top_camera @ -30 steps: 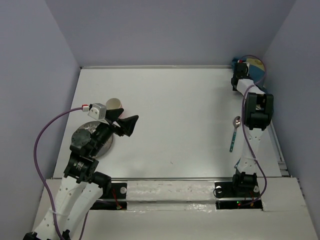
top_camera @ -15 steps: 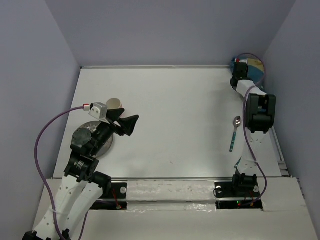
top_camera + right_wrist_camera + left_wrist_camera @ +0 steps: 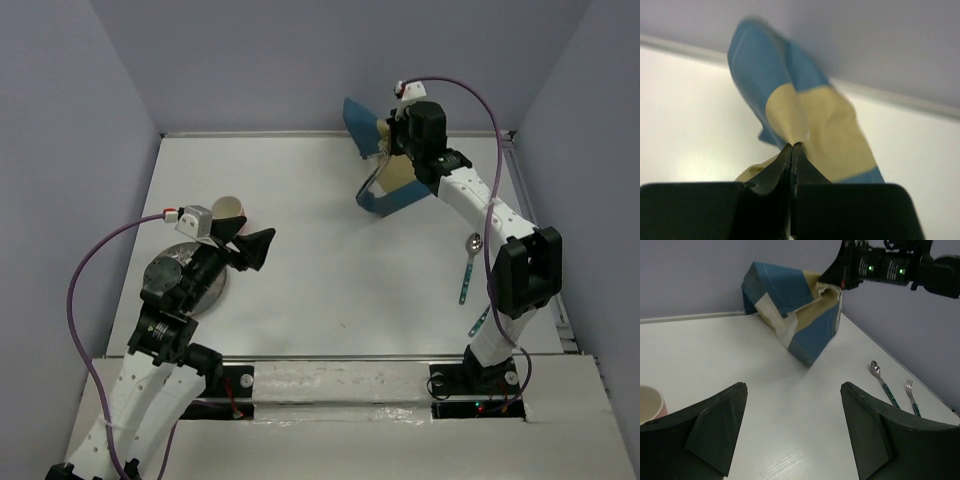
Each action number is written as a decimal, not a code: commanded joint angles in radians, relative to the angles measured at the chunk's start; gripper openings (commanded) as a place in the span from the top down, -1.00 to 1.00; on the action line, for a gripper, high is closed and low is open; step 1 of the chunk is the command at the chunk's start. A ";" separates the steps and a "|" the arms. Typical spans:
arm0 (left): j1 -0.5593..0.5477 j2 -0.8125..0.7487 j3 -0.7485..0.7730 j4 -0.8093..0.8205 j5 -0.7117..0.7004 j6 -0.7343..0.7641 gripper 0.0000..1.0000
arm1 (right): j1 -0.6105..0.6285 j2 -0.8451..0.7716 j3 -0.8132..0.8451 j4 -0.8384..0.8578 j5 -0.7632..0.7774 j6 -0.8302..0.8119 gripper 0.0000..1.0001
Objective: Set the dinner table for one person
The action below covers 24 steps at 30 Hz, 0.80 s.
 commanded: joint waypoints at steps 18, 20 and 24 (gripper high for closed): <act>0.006 -0.014 0.054 -0.062 -0.265 -0.144 -0.43 | 0.181 0.083 -0.195 0.070 -0.460 0.383 -0.42; 0.004 -0.019 0.047 -0.080 -0.284 -0.161 -0.38 | 0.164 0.066 -0.190 0.044 -0.367 0.337 -0.91; 0.004 -0.004 0.028 -0.085 -0.272 -0.195 -0.32 | 0.014 0.025 -0.262 0.043 -0.373 0.410 -0.61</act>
